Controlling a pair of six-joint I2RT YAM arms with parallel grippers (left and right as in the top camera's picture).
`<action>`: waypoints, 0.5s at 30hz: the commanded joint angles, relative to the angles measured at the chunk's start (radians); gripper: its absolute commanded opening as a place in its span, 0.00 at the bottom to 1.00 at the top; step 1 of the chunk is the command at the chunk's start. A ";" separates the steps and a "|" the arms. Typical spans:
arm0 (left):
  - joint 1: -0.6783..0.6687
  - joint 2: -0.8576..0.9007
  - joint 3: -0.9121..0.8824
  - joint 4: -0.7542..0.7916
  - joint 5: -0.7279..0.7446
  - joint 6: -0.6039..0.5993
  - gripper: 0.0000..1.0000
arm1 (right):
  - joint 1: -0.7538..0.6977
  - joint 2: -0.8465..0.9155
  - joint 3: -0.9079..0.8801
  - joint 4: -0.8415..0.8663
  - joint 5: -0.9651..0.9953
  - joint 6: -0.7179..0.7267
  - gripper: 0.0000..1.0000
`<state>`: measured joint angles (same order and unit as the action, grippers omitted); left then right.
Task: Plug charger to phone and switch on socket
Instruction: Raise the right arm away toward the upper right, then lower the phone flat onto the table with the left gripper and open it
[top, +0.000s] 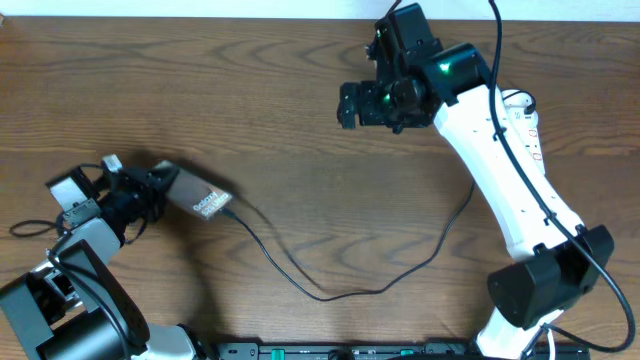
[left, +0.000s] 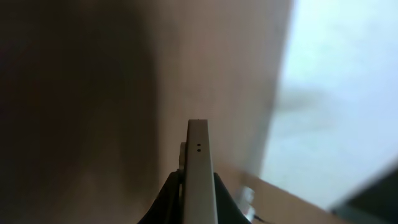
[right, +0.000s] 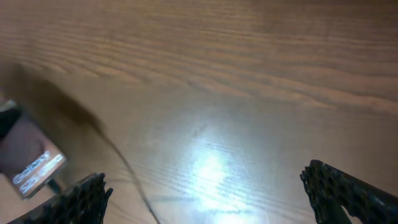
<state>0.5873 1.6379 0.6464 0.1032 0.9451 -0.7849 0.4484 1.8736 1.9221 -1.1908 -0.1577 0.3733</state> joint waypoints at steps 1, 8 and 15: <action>0.002 -0.016 0.010 -0.076 -0.174 0.053 0.07 | 0.028 -0.028 0.021 -0.016 0.029 -0.010 0.99; 0.002 -0.016 0.010 -0.161 -0.242 0.075 0.08 | 0.069 -0.028 0.021 -0.022 0.037 -0.007 0.99; 0.002 -0.016 0.010 -0.260 -0.285 0.074 0.07 | 0.093 -0.028 0.021 -0.027 0.037 0.000 0.99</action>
<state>0.5873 1.6371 0.6460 -0.1287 0.6792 -0.7197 0.5282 1.8668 1.9228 -1.2137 -0.1337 0.3737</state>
